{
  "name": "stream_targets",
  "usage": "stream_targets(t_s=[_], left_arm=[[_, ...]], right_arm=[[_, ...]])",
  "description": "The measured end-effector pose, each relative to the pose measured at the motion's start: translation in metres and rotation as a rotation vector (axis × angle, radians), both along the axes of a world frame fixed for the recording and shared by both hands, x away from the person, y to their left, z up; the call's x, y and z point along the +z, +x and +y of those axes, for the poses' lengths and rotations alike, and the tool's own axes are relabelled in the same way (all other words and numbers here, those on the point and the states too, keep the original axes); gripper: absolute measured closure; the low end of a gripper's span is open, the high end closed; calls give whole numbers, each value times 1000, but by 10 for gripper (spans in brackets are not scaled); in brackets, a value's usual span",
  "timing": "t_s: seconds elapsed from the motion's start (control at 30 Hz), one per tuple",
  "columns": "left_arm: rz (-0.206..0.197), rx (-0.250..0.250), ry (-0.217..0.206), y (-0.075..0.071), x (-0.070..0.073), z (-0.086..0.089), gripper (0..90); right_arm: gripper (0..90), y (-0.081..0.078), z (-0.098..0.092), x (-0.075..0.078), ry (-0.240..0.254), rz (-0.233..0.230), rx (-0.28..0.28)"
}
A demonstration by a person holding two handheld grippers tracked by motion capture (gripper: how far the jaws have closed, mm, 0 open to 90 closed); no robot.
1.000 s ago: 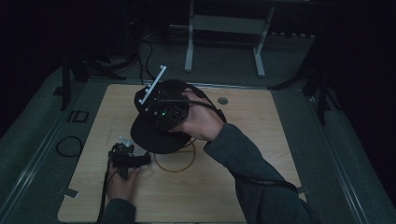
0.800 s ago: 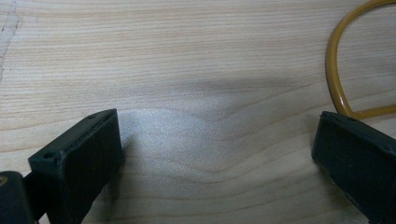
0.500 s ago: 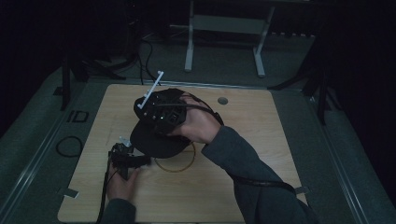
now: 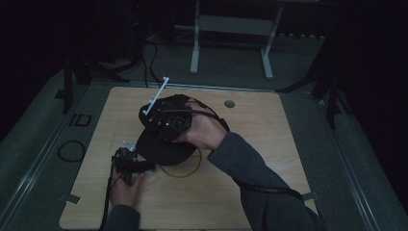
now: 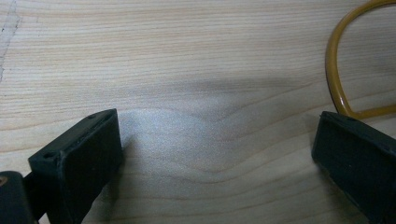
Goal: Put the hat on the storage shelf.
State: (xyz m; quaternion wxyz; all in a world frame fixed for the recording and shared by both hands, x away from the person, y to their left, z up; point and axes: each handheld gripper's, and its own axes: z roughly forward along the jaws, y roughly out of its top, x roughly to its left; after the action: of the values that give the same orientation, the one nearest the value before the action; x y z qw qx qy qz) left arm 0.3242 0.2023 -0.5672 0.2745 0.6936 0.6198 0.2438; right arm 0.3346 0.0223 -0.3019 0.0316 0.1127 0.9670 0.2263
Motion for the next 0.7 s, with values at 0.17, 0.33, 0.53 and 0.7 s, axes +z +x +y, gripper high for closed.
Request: stream_targets(t_s=[0.17, 0.33, 0.53, 0.7], left_arm=[[1, 0, 0, 0, 0, 0, 12], [2, 0, 1, 0, 0, 0, 12], [1, 1, 0, 0, 0, 0, 12], [1, 1, 0, 0, 0, 0, 12]], right_arm=[[729, 1, -1, -3, 4, 8, 3], [773, 1, -2, -5, -3, -3, 1], [766, 1, -1, -8, 0, 5, 7], [719, 2, -2, -11, -3, 20, 4]])
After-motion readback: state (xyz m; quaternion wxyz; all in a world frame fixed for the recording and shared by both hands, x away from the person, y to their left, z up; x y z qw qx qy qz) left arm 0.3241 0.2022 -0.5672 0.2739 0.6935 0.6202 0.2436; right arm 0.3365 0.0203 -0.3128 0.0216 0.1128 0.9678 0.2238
